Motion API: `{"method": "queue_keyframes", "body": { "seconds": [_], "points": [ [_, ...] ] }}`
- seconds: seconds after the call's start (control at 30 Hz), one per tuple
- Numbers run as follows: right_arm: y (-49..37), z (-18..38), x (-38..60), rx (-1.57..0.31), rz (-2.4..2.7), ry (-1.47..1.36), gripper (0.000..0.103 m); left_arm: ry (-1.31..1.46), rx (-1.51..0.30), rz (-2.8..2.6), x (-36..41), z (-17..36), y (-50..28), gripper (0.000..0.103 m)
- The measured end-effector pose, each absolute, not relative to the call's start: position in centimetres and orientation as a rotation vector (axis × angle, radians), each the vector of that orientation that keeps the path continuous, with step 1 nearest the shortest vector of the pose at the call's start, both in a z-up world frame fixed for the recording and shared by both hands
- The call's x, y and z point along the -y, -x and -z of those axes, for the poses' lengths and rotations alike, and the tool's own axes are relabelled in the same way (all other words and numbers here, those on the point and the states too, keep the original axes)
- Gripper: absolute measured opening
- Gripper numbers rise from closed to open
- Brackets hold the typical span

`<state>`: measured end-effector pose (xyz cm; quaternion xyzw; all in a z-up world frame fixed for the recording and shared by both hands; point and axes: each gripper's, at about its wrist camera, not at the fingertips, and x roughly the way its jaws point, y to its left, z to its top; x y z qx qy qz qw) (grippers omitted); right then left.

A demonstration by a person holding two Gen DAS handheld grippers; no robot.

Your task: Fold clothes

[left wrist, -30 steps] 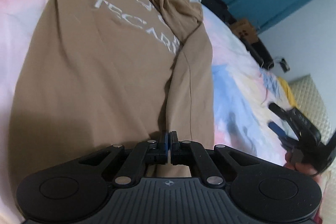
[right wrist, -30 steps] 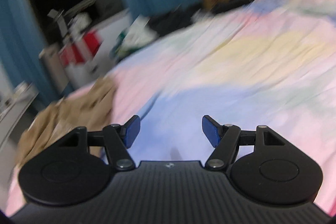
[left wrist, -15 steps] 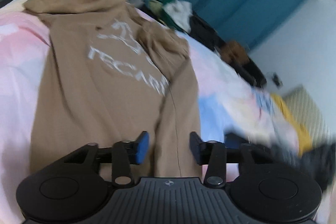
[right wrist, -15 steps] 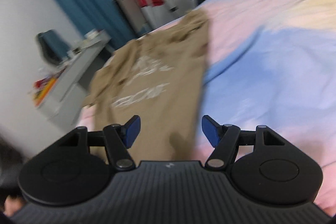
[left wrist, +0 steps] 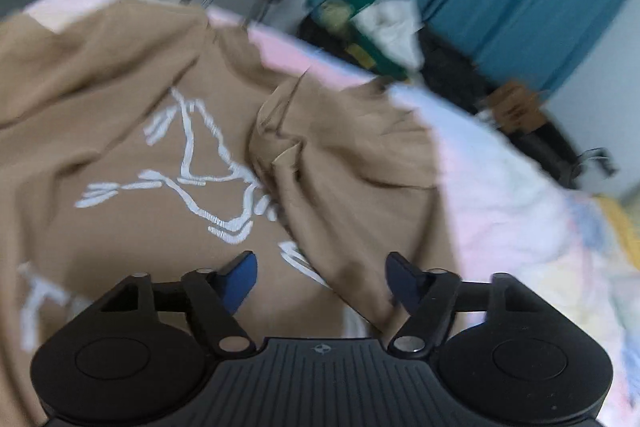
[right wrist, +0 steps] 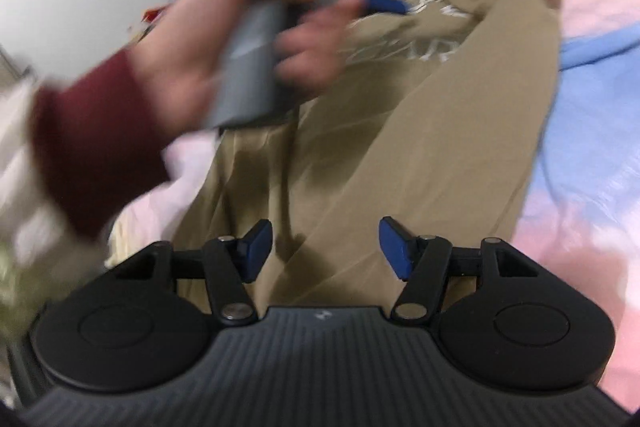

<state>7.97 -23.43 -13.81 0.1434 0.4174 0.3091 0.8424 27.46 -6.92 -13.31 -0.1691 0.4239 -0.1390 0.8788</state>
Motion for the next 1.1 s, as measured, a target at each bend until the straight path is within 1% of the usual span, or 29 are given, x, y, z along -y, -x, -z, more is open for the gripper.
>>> {"method": "queue_keyframes", "body": {
  "seconds": [0.03,0.1,0.13,0.17,0.2,0.3,0.43,0.47,0.63,0.73,0.8,0.83,0.87,0.9,0.93,1.07,1.1],
  "points": [
    [-8.1,13.9,23.3,-0.886,-0.668,-0.282,0.062,0.362,-0.909,0.273,7.4,14.0,-28.5,0.059],
    [-8.1,13.9,22.8,-0.886,-0.692,-0.244,0.062,0.361,-0.892,0.265,8.0,14.2,-29.8,0.040],
    [-8.1,14.0,22.6,-0.886,-0.704,-0.223,0.062,0.358,-0.883,0.261,8.4,14.3,-30.5,0.032],
    [-8.0,13.9,22.4,-0.886,-0.714,-0.199,0.062,0.332,-0.879,0.261,8.7,14.1,-31.1,0.010],
    [-7.7,13.9,22.2,-0.884,-0.721,-0.175,0.062,0.306,-0.875,0.260,9.1,14.0,-31.6,0.005],
    [-7.0,13.6,21.8,-0.885,-0.743,-0.119,0.062,0.241,-0.839,0.255,9.5,12.3,-32.5,0.004],
    [-6.1,13.1,21.3,-0.908,-0.788,-0.072,0.062,0.194,-0.736,0.171,8.9,9.0,-33.7,0.004],
    [-6.0,13.1,21.2,-0.915,-0.809,-0.065,0.062,0.173,-0.733,0.136,8.8,8.9,-34.3,0.004],
    [-5.1,13.4,20.6,-0.924,-0.882,-0.013,0.063,0.067,-0.826,0.052,8.5,12.2,-35.4,0.004],
    [-6.4,13.9,21.4,-0.936,-0.889,-0.080,0.063,0.121,-0.823,0.078,7.5,12.7,-34.6,0.010],
    [-7.0,14.0,21.9,-0.935,-0.888,-0.137,0.063,0.156,-0.814,0.109,6.5,12.1,-33.9,0.031],
    [-7.1,13.8,22.3,-0.928,-0.882,-0.162,0.063,0.180,-0.799,0.117,5.6,11.7,-33.2,0.037],
    [-7.2,13.6,22.7,-0.916,-0.874,-0.176,0.064,0.205,-0.783,0.114,4.6,11.2,-32.3,0.050],
    [-7.3,13.4,23.0,-0.900,-0.866,-0.191,0.064,0.231,-0.766,0.123,3.2,10.7,-31.1,0.059],
    [-7.3,13.2,23.3,-0.880,-0.858,-0.206,0.064,0.256,-0.749,0.132,1.9,10.1,-29.9,0.063],
    [-7.6,12.5,25.0,-0.816,-0.803,-0.305,0.064,0.327,-0.680,0.127,-4.5,8.0,-25.7,0.083],
    [-7.8,12.4,25.6,-0.807,-0.776,-0.340,0.064,0.360,-0.668,0.107,-6.5,7.9,-24.7,0.083]
  ]
}}
